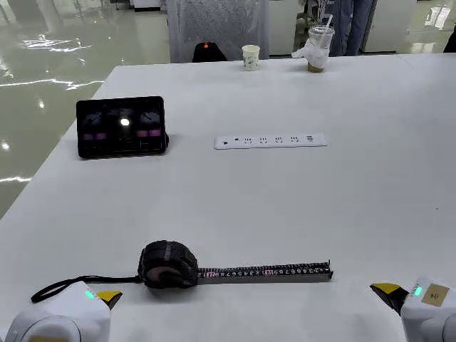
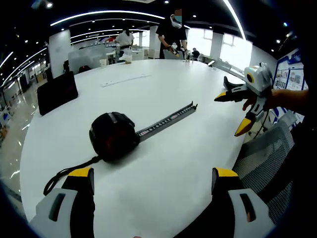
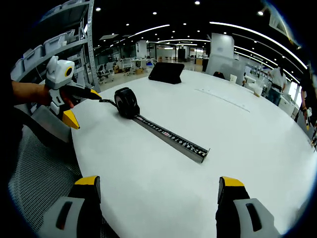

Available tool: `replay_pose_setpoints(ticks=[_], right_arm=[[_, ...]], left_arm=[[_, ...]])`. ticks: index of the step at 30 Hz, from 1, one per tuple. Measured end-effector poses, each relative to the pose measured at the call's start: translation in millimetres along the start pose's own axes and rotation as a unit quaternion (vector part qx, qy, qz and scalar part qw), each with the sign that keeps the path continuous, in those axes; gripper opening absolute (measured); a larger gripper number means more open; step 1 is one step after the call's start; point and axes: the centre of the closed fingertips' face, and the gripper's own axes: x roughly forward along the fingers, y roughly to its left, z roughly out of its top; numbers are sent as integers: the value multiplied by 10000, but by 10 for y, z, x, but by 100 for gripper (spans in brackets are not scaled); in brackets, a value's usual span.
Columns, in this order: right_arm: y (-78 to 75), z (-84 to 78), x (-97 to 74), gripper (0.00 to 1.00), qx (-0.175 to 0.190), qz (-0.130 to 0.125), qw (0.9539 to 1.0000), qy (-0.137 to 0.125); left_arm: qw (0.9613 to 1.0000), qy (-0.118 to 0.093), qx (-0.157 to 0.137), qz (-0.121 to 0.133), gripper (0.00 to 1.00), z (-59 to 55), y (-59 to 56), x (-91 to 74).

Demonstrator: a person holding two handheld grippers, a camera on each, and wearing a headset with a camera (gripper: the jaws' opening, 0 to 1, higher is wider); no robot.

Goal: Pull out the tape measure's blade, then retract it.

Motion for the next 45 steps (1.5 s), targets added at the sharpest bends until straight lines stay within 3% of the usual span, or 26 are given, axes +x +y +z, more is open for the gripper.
replay_pose_setpoints(ticks=[11,26,30,45], right_arm=[[117,141,-23,99,401,-174,9989,-197],[183,130,-52,99,737,-485,9961,-98],[206,126,-60,99,739,-496,9960,-45],[265,158,-75,99,851,-491,9952,-22]], left_arm=[[9994,-49,-211,257,96,-28,15,-53],[9986,-113,-309,415,97,12,-37,-87],[9989,-97,-253,378,97,19,-97,-73],[9988,-88,-276,408,99,37,-116,-80]])
